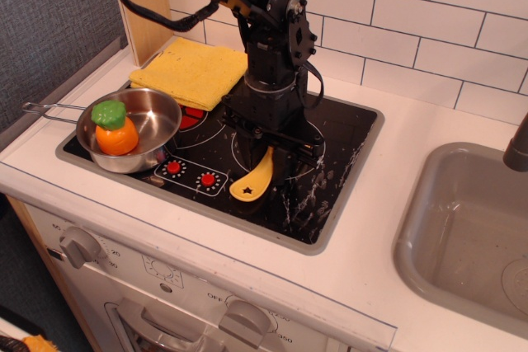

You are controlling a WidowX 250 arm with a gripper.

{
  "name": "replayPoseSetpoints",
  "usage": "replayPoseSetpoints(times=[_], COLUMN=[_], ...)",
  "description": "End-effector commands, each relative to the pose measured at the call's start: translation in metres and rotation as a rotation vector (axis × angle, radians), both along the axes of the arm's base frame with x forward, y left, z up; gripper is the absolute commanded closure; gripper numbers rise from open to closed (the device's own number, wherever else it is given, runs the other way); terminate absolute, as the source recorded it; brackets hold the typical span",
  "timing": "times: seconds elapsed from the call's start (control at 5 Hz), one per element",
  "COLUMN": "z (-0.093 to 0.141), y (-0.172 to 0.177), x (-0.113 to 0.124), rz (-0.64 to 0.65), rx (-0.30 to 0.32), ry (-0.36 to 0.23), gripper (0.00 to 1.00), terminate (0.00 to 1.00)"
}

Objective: Place the yellow brush on top of the yellow towel

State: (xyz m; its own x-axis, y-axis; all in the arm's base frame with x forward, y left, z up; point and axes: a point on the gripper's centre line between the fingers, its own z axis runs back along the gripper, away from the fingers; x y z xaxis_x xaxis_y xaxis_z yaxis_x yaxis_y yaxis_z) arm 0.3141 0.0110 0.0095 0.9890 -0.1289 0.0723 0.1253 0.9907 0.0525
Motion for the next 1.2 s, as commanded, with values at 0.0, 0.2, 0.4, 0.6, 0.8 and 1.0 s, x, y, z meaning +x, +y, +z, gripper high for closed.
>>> replayPoseSetpoints(times=[0.0, 0.2, 0.4, 0.6, 0.8, 1.0], z=[0.059, 0.086, 0.082, 0.066, 0.065, 0.070], y=[0.037, 0.072, 0.117, 0.139, 0.145, 0.150], x=[0.046, 0.079, 0.110, 0.117, 0.106, 0.094], rz=[0.092, 0.197, 0.310, 0.330, 0.300, 0.276], rx=[-0.055, -0.077, -0.058, -0.028, -0.016, 0.004], ry=[-0.119, -0.175, -0.169, -0.143, -0.137, -0.155], gripper=[1.00, 1.00, 1.00, 1.00, 1.00, 1.00], terminate=[0.00, 0.00, 0.00, 0.00, 0.00, 0.00])
